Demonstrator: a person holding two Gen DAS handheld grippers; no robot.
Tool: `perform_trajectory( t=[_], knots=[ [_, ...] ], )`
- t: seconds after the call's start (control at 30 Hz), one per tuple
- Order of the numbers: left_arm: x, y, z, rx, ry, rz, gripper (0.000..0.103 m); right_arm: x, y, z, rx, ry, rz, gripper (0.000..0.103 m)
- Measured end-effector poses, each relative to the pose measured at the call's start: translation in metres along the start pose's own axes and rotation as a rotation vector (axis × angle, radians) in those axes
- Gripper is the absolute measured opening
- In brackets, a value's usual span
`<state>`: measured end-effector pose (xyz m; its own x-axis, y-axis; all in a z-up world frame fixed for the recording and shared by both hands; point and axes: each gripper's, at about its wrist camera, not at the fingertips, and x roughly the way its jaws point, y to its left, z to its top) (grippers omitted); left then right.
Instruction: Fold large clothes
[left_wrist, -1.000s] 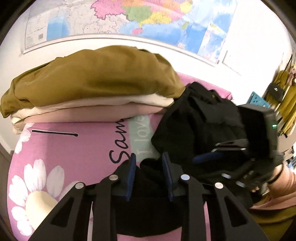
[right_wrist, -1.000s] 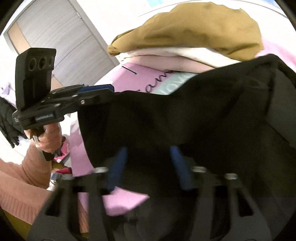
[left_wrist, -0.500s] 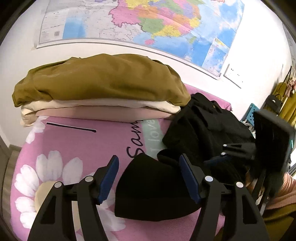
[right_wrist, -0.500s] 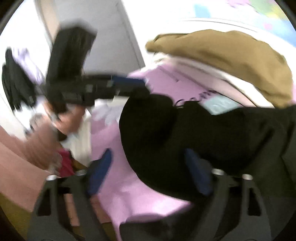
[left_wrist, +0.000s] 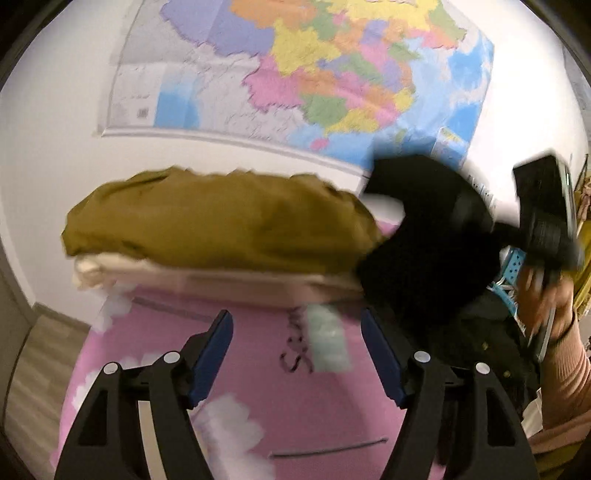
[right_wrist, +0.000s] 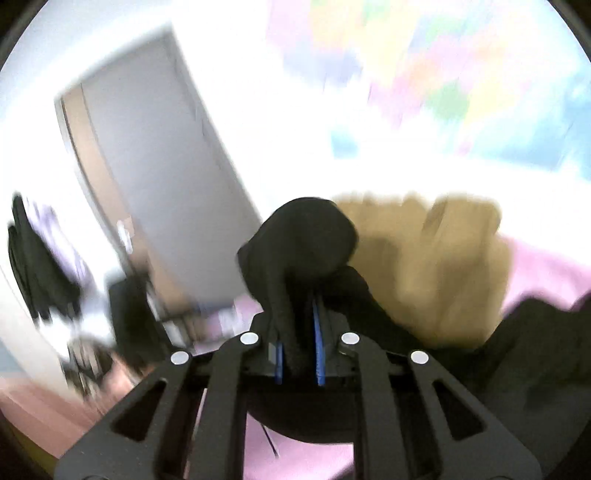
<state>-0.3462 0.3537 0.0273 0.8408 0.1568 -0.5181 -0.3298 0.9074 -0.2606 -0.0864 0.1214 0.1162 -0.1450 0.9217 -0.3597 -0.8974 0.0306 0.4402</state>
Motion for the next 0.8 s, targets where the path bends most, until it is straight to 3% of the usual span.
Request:
perform_trajectory(
  t=[0.13, 0.23, 0.3, 0.4, 0.5, 0.57, 0.63, 0.67, 0.73, 0.8],
  knots=[
    [0.03, -0.043, 0.009, 0.088, 0.027, -0.097, 0.069, -0.079, -0.029, 0.04, 0.076, -0.232, -0.039, 0.012],
    [0.065, -0.085, 0.006, 0.177, 0.088, -0.171, 0.07, -0.126, -0.063, 0.033, 0.149, -0.301, -0.088, 0.012],
    [0.097, -0.118, 0.001, 0.246, 0.148, -0.209, 0.07, -0.157, -0.094, 0.009, 0.231, -0.327, -0.14, 0.013],
    [0.144, -0.163, -0.01, 0.34, 0.222, -0.247, 0.07, -0.178, -0.134, -0.034, 0.356, -0.336, -0.215, 0.013],
    [0.187, -0.183, -0.014, 0.366, 0.28, -0.18, 0.067, -0.202, -0.172, -0.087, 0.507, -0.342, -0.263, 0.015],
    [0.212, -0.179, -0.013, 0.33, 0.322, -0.142, 0.045, -0.198, -0.189, -0.124, 0.59, -0.326, -0.308, 0.018],
    [0.225, -0.168, -0.013, 0.273, 0.365, -0.153, 0.036, -0.203, -0.203, -0.159, 0.669, -0.252, -0.379, 0.023],
    [0.227, -0.162, -0.013, 0.244, 0.379, -0.17, 0.029, -0.205, -0.209, -0.175, 0.7, -0.208, -0.42, 0.029],
    [0.224, -0.159, -0.014, 0.246, 0.368, -0.157, 0.028, -0.209, -0.212, -0.191, 0.714, -0.146, -0.479, 0.041],
    [0.217, -0.159, -0.016, 0.271, 0.353, -0.133, 0.028, -0.222, -0.207, -0.195, 0.687, -0.148, -0.51, 0.064]
  ],
)
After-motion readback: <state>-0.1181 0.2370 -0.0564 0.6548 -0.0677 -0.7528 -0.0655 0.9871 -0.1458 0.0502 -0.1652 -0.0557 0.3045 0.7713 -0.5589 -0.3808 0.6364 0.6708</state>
